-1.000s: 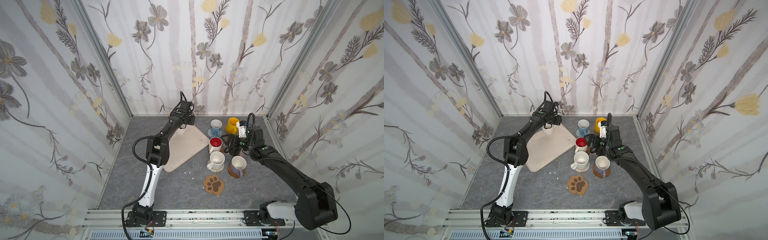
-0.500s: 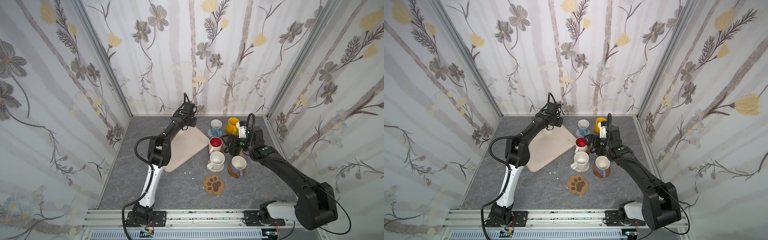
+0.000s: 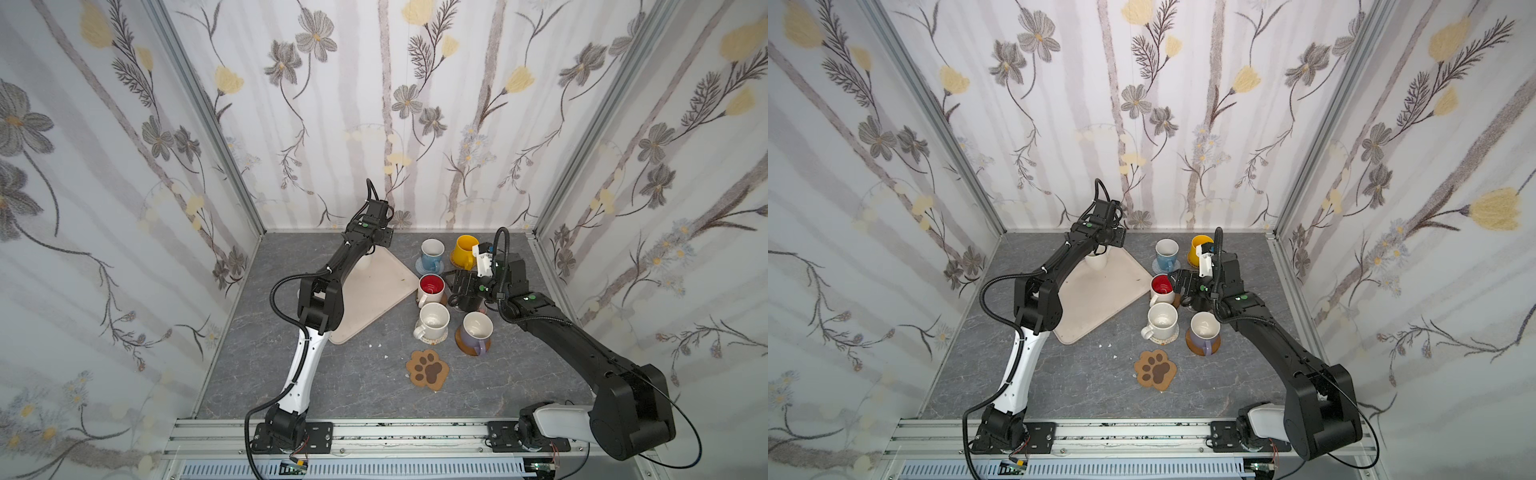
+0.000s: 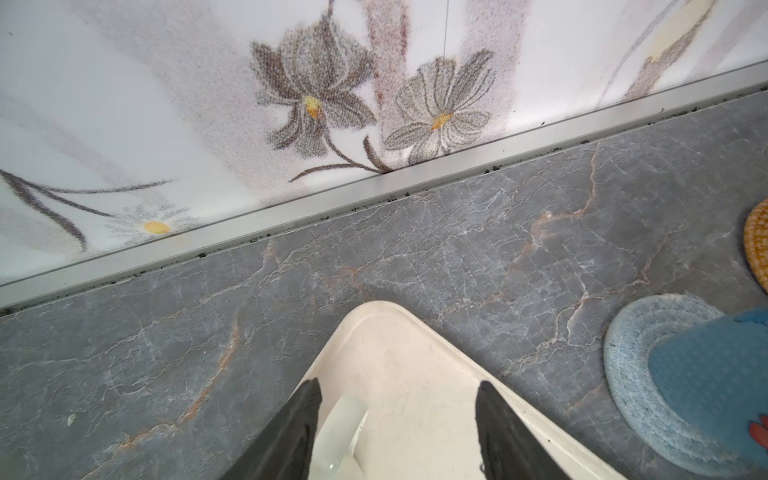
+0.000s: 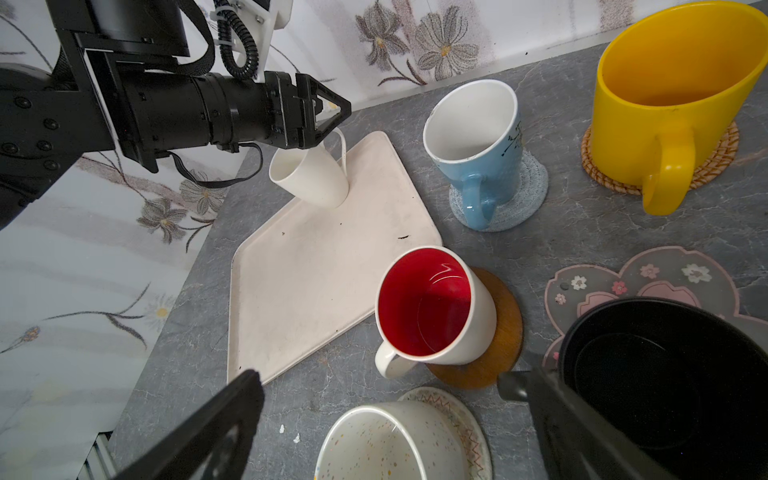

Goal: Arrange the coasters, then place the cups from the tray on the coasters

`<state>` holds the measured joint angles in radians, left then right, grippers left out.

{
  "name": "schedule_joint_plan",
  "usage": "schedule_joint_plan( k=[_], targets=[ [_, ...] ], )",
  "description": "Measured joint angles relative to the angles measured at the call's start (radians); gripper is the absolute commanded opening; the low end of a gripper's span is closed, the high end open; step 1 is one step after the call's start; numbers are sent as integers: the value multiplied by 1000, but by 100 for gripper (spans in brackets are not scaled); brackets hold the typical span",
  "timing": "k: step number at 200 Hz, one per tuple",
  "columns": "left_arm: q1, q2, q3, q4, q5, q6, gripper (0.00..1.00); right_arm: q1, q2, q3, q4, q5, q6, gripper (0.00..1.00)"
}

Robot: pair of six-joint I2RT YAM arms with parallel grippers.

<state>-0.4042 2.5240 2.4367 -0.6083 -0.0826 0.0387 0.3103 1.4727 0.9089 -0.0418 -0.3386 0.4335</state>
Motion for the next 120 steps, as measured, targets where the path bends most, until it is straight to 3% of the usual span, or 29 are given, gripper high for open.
schedule_joint_plan(
  k=[120],
  targets=[
    [-1,22,-40,16,-52,34,49,0,10,0,3,-3,0,100]
  ],
)
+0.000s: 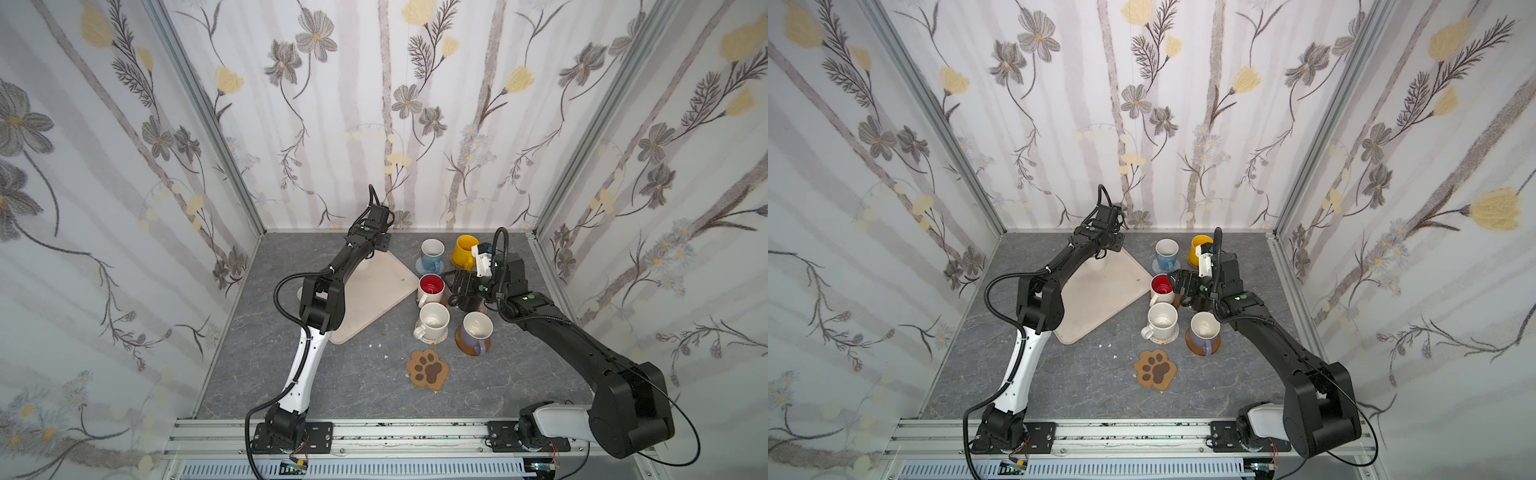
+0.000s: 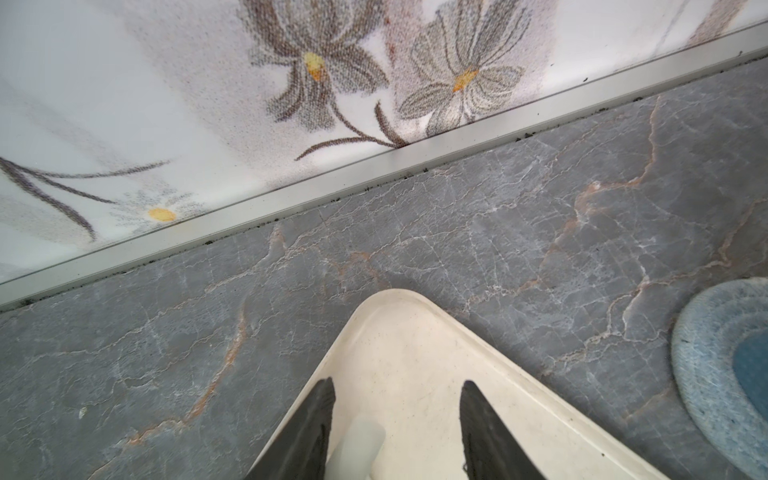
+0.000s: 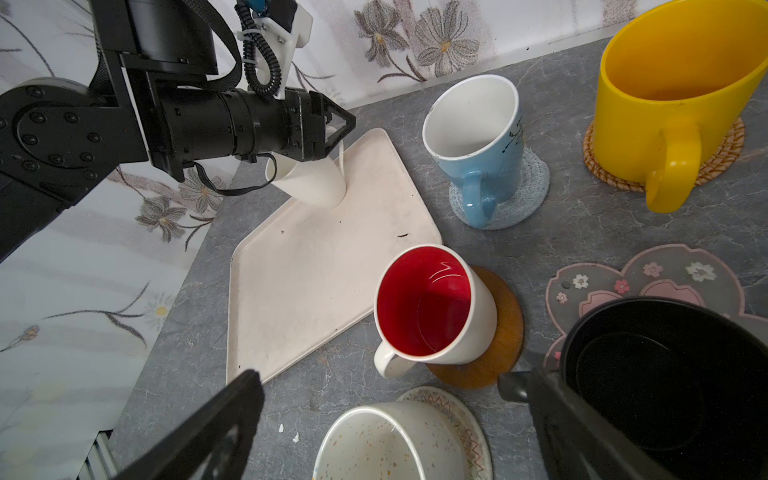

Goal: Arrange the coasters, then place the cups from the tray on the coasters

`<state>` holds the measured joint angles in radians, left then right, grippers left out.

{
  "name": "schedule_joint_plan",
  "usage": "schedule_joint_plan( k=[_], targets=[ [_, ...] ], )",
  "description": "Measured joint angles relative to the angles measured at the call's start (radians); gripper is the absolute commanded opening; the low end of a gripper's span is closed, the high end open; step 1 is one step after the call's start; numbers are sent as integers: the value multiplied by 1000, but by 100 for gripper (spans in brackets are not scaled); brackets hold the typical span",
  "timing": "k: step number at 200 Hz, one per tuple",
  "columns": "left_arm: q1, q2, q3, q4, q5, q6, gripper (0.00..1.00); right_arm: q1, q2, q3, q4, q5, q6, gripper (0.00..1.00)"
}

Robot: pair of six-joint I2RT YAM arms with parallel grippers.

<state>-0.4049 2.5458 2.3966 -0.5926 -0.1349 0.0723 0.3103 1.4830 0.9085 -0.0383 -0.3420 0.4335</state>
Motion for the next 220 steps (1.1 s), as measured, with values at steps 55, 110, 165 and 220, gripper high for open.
schedule_joint_plan(
  k=[55,110,165,220],
  targets=[
    [-6,-17,-39,-11,1,2,45,0,0,0,0,0,0,100],
    [-24,-79,-108,-12,5,-2,41,0,0,-6,4,0,0,100],
    [-23,-105,-157,-11,0,-35,49,0,-8,-9,5,-3,2,100],
    [-18,-105,-104,-16,-8,-47,60,3,-13,-18,5,-3,3,100]
  ],
)
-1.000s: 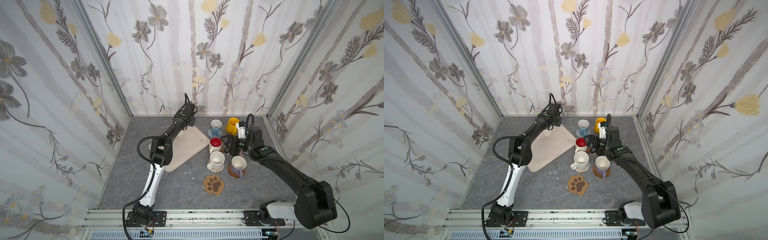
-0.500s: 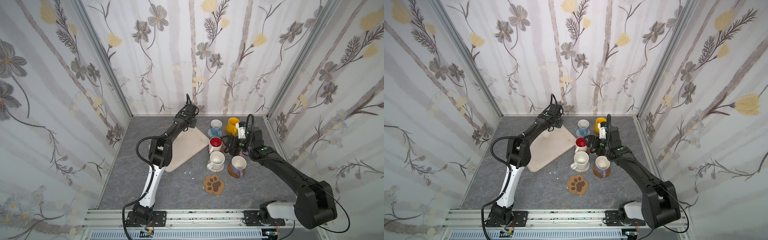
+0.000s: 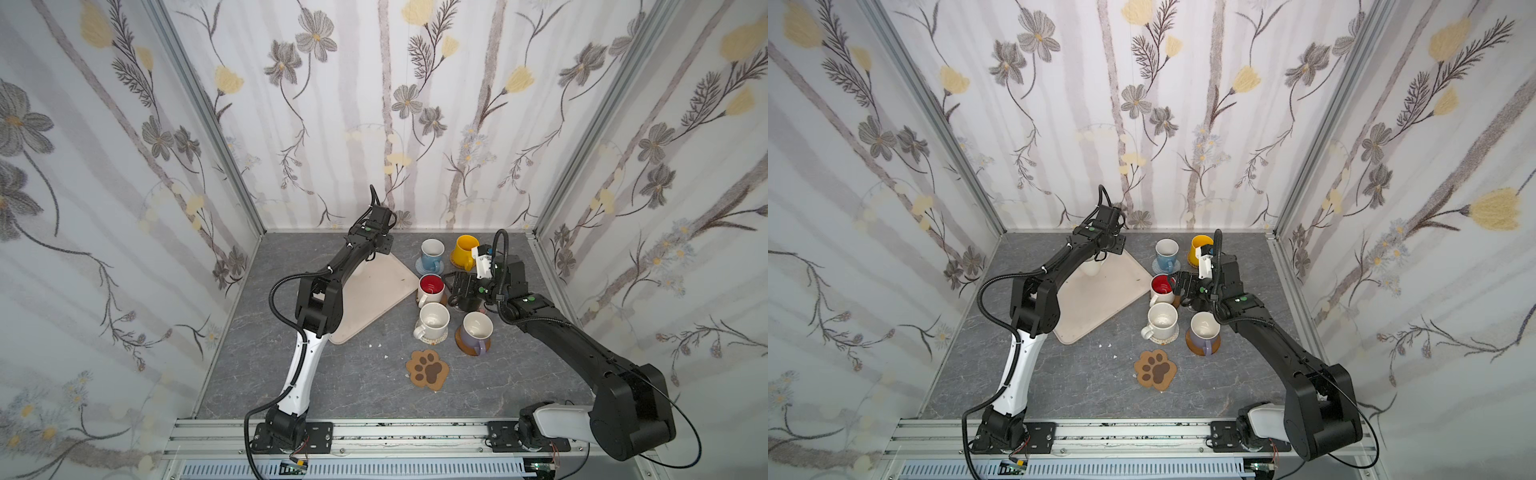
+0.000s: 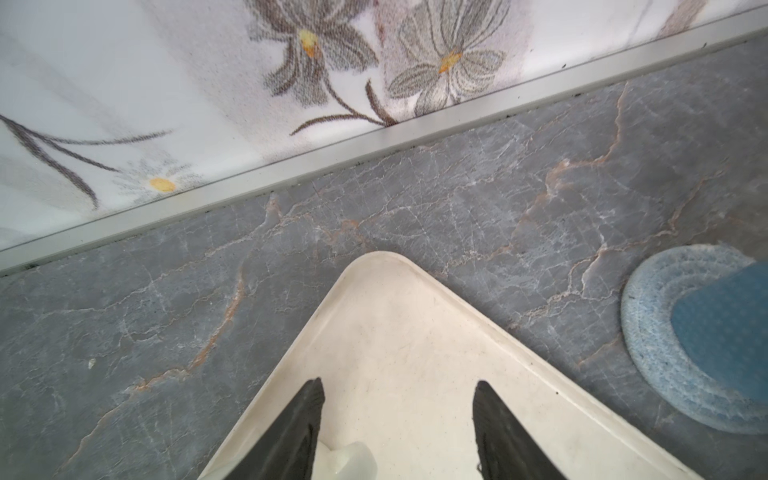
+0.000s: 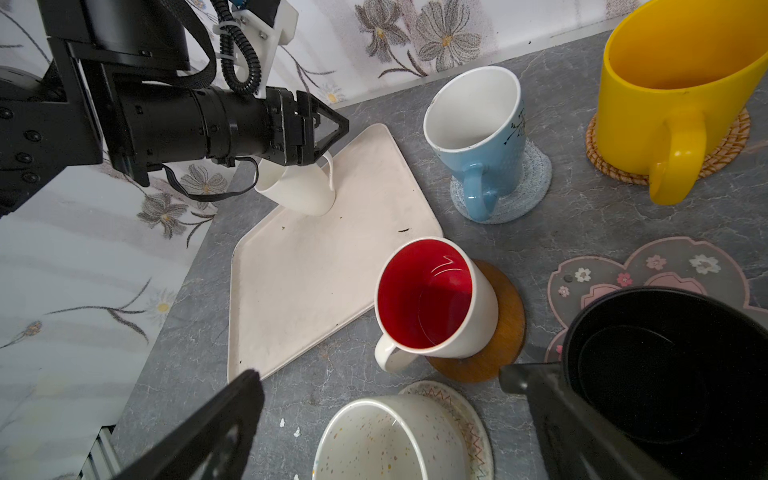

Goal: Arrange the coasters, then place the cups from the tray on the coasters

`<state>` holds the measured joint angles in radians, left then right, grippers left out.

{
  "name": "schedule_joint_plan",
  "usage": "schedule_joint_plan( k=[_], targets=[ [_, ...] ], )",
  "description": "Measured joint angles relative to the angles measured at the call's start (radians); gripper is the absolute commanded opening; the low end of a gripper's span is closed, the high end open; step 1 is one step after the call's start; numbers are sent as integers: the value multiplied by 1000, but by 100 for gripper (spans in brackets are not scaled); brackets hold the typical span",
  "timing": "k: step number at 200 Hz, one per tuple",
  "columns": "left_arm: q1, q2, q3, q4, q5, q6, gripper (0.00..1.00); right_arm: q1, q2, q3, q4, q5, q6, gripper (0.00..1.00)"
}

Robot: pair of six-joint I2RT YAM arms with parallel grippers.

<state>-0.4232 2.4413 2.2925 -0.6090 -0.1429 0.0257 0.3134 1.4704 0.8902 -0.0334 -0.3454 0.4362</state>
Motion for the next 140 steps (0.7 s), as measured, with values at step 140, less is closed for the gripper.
schedule_joint_plan(
  k=[140],
  targets=[
    [29,11,-45,6,-37,-75,36,0,23,11,0,0,0,100]
  ],
)
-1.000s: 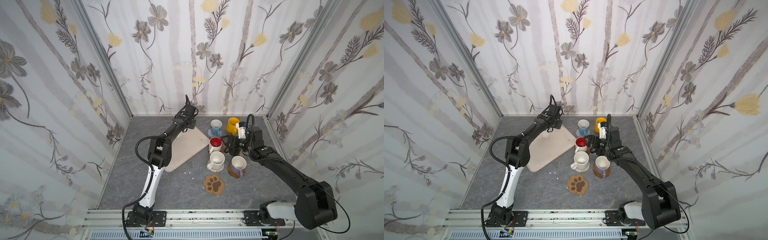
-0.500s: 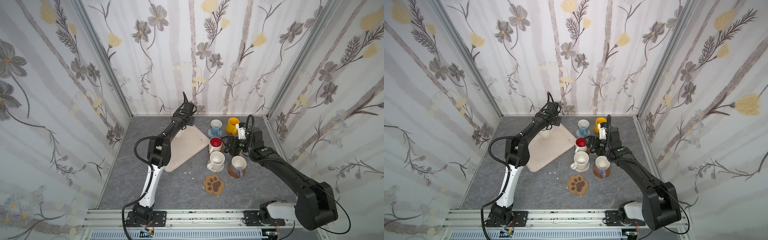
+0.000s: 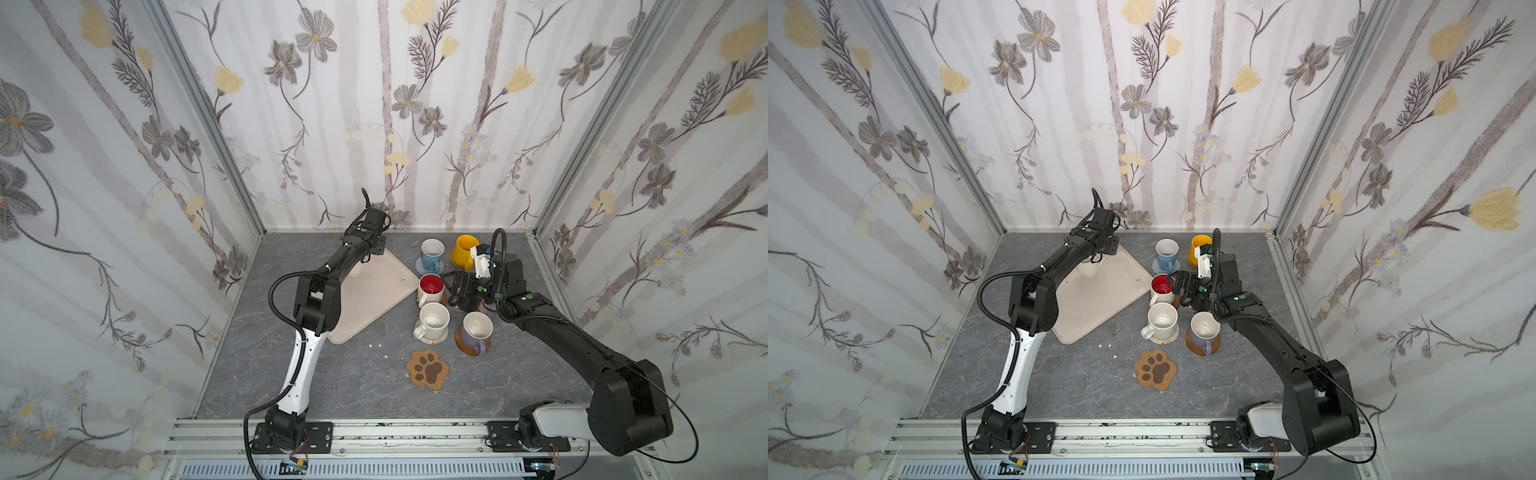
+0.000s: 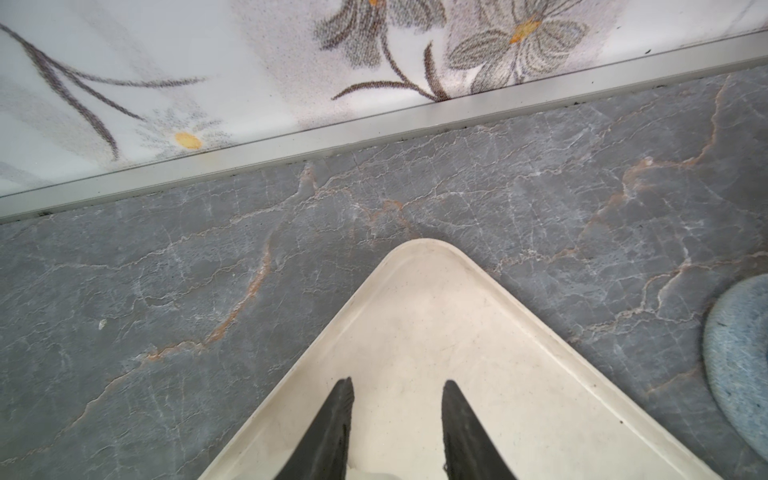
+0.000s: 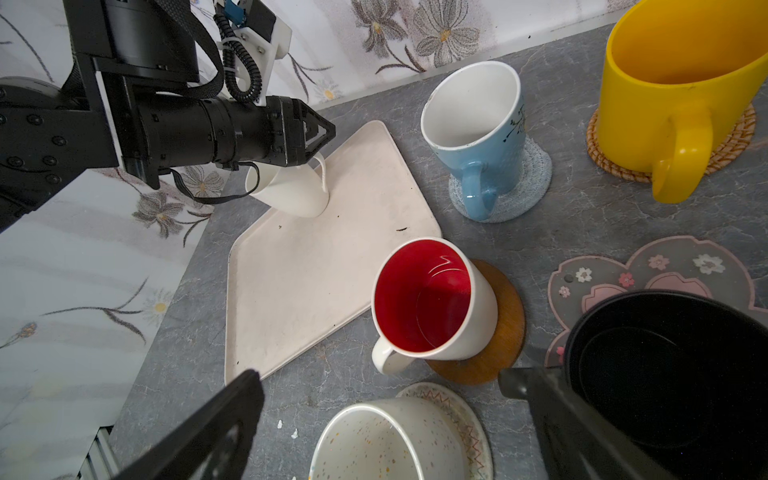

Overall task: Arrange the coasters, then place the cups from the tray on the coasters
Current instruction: 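Close the left gripper on the plain white mug's rim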

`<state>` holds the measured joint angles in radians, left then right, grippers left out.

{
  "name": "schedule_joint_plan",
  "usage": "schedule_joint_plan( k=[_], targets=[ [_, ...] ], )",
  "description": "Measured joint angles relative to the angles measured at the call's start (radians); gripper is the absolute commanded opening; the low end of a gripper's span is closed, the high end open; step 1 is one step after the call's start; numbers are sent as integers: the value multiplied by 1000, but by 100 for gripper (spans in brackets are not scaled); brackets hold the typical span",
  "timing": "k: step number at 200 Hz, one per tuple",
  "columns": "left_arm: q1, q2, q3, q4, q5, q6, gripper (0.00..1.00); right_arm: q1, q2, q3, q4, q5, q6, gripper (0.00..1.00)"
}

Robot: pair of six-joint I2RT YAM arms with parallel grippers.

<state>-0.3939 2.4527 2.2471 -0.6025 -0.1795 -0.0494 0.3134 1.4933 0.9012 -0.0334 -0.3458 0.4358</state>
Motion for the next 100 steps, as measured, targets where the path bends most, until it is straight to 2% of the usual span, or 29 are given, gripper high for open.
schedule_joint_plan(
  k=[100],
  targets=[
    [-22,-102,-156,1,4,-64,30,0,-31,-10,5,0,0,100]
  ],
)
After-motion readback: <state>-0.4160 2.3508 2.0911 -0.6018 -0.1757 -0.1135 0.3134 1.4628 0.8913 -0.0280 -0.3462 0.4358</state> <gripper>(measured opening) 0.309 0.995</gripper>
